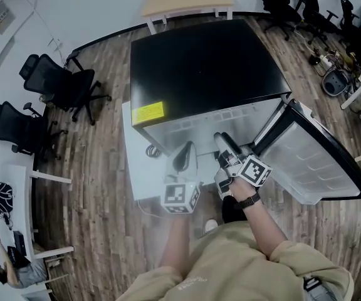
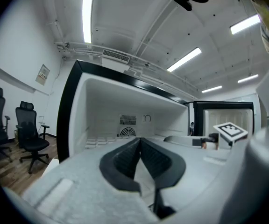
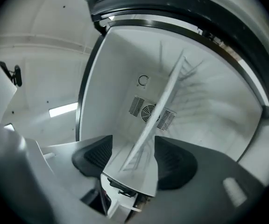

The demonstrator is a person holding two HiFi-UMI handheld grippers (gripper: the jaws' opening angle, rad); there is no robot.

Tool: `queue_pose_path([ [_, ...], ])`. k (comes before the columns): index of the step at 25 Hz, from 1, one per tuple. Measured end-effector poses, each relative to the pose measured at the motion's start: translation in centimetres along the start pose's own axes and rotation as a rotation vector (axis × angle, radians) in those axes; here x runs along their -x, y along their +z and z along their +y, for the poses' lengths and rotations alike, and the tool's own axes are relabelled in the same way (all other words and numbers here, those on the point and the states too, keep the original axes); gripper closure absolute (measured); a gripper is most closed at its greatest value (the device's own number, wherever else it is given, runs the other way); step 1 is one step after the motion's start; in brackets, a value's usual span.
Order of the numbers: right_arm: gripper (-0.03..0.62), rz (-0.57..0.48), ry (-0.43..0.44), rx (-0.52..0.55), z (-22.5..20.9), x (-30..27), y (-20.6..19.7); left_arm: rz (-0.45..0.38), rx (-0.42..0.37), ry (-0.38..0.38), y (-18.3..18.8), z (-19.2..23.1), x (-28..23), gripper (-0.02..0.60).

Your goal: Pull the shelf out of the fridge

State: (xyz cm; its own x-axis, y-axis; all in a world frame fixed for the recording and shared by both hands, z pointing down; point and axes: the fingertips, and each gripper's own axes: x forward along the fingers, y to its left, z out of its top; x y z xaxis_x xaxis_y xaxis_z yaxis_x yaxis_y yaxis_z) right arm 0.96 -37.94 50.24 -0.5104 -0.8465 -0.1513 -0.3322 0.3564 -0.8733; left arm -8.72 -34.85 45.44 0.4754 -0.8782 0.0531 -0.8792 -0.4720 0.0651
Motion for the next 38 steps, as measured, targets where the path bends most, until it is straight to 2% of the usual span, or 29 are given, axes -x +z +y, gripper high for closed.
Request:
queue_pose_path([
  [3,0.298,-0.039,0.042,-0.072,-0.2,-1.6,0.8,0.005,-0.007,0.002,-0.2,0.4,-0.4,0.583],
  [10,0.287,-0.064,-0.003,-0.174,-3.2,-4.1,1.3,0.014,0.002,0.002,-0.4,1.0,-1.4,0.583],
  [15,0.281,-0.111,0.005,-0.259,-4.4,-6.1,2.2,0.033,0.003,0.013,-0.8,1.6,-2.2,0.583],
  [19,0.281,-0.154,0.011,-0.381,-5.5,-7.7,3.0,0.043,0.007,0.023,-0.9,1.9,-2.7,0.583],
  [24,0.281,-0.162,0.025,-0.41,-5.9,-9.8,4.0,0.053,0.008,0.036,-1.0,2.4,-3.4,0.583],
  [27,0.285,-0.173,0.029,-0.369,-6.3,-10.4,4.5,0.062,0.003,0.039,-1.1,2.6,-4.0,0.583],
  [30,0.326,-0.205,0.022,-0.323,-6.2,-10.5,4.9,0.066,0.0,0.048,-1.3,3.0,-4.3,0.583],
  [34,0.479,-0.266,0.037,-0.388,-6.0,-10.7,5.3,0.074,0.008,0.059,-1.8,3.3,-4.4,0.583],
  [38,0.495,-0.28,0.025,-0.424,-6.2,-10.5,5.4,0.079,0.005,0.059,-1.9,2.9,-4.2,0.583],
])
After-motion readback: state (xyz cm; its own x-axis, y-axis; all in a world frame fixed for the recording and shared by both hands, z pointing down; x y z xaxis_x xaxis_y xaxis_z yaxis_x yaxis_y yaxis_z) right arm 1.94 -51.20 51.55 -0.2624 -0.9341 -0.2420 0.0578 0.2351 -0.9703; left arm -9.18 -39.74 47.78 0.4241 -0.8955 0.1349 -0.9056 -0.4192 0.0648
